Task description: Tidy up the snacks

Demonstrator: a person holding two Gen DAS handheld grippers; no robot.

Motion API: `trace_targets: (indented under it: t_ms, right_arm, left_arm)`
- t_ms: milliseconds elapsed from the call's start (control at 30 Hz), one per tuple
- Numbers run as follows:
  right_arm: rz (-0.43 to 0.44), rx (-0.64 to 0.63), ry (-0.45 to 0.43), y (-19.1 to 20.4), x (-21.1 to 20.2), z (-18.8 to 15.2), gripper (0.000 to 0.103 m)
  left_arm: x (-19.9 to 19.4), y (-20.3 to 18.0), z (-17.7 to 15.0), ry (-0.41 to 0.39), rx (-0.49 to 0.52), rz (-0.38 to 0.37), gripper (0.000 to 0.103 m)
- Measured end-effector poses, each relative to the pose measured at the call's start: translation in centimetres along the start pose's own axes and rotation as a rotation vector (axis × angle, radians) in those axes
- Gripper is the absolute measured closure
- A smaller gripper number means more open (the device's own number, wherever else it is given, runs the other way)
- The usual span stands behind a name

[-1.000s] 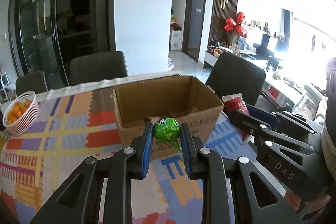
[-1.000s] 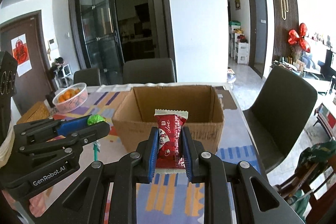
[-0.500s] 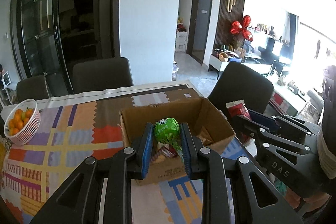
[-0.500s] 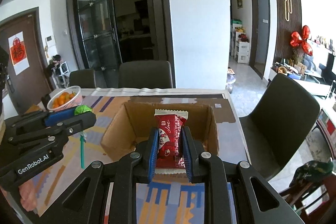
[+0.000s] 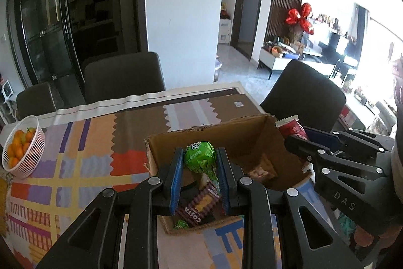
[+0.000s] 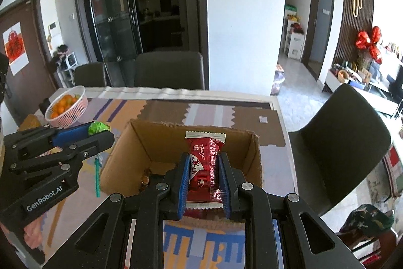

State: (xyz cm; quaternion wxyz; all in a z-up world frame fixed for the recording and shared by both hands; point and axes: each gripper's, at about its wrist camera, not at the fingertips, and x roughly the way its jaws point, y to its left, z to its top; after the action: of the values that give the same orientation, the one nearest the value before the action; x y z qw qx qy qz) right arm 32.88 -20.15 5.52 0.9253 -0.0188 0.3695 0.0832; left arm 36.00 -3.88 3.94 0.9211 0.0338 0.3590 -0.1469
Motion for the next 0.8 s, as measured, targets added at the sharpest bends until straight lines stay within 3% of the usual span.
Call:
trace_targets:
  t_ms: [367, 500, 600, 800]
  right_arm:
    - [0.004, 0.013, 0.171, -1.0, 5.7, 0.0, 0.08]
    - [-0.016, 0.039, 0.207, -1.5, 6.7, -0.3, 0.073]
    - [-0.027, 0.036, 0.207, -1.6, 6.6, -0.7, 0.064]
    - [-0.052, 0.021, 0.172, -1.4, 4.7, -1.9, 0.05]
  left_arm:
    - [5.6, 0.3, 0.1, 0.129, -0.002, 0.031, 0.076]
    - [5.9, 0.0, -0.8, 0.146, 0.02, 0.073, 0.06]
    - [5.1, -0.1, -1.5, 0.144, 0.018, 0.096, 0.054]
    - [1.7, -0.3, -2.5, 0.081, 0.009, 0.128, 0.038]
